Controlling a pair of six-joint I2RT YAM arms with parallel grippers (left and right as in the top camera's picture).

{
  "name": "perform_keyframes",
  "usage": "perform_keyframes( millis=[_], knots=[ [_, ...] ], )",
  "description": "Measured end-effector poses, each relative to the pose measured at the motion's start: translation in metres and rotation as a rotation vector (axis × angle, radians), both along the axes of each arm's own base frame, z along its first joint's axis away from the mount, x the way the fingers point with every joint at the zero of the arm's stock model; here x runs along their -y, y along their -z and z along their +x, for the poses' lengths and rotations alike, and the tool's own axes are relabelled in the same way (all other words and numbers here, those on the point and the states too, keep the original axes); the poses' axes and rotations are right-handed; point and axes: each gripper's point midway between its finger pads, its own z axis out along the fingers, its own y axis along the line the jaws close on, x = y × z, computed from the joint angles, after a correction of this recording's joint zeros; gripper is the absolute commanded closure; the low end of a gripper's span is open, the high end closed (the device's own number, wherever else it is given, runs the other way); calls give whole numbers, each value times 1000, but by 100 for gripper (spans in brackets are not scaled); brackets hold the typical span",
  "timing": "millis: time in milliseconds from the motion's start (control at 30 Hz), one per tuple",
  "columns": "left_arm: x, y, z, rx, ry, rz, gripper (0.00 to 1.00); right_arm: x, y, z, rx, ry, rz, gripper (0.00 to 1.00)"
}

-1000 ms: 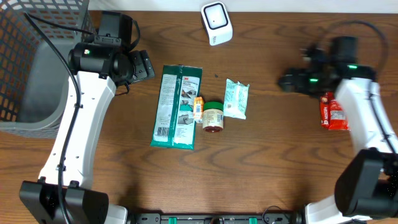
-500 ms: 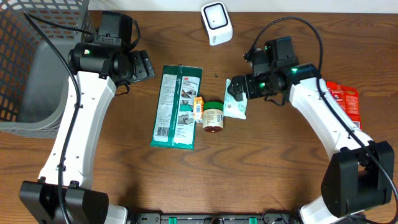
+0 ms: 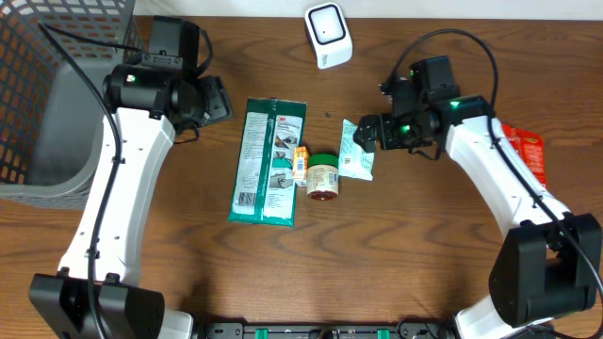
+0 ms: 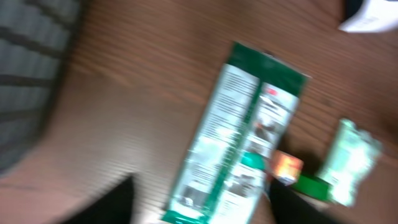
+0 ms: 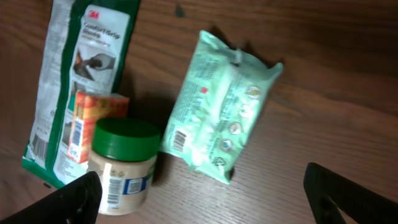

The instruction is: Scan the item barcode

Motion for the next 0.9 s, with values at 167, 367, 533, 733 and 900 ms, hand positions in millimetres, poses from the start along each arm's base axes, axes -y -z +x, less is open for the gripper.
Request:
perform_keyframes(
  millis=[167, 367, 533, 733, 900],
  knots=[
    [57, 4, 2, 6, 143, -113, 93, 13, 0, 3, -11, 35, 18, 1],
    [149, 28, 5, 14, 353, -164, 93, 27, 1, 1, -40, 68, 33, 1],
    [207, 57, 4, 19, 470, -181, 92, 41, 0, 2, -52, 101, 50, 3],
    [246, 96, 3, -7, 539, -178, 92, 53, 0, 5, -55, 123, 84, 4],
    [258, 123, 3, -35, 555, -168, 92, 51, 18, 8, -90, 89, 127, 5]
  ],
)
